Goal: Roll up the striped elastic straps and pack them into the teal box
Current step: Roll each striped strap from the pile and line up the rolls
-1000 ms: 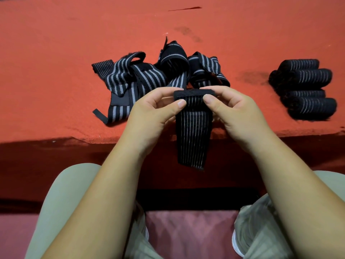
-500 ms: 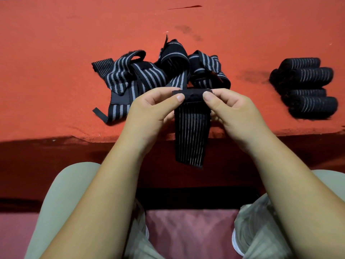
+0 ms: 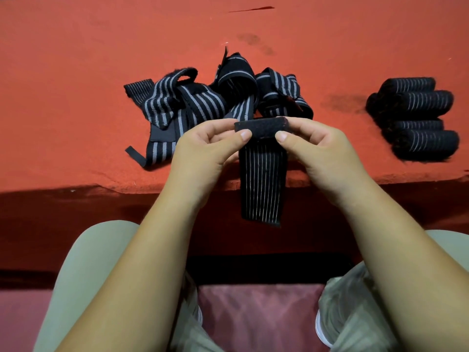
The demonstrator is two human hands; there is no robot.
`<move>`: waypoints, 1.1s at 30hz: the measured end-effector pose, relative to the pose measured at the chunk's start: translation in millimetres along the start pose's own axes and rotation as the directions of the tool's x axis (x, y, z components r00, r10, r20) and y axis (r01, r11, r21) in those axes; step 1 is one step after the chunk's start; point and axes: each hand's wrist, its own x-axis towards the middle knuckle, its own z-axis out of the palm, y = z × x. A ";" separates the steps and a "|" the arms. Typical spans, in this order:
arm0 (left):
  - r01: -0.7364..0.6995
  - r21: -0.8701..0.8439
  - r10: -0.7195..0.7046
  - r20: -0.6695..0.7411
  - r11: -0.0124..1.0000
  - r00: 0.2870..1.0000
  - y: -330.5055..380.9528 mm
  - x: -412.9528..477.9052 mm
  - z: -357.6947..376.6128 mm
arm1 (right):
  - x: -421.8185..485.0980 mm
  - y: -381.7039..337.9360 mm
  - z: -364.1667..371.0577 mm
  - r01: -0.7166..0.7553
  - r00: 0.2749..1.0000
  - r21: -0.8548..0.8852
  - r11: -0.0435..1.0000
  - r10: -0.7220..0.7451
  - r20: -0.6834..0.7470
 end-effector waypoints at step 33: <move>-0.051 0.069 0.050 0.017 0.996 0.999 -5.7 0.1 -0.1 | 3.9 5.0 -0.5 -0.033 0.999 0.002 0.999 0.033 -0.033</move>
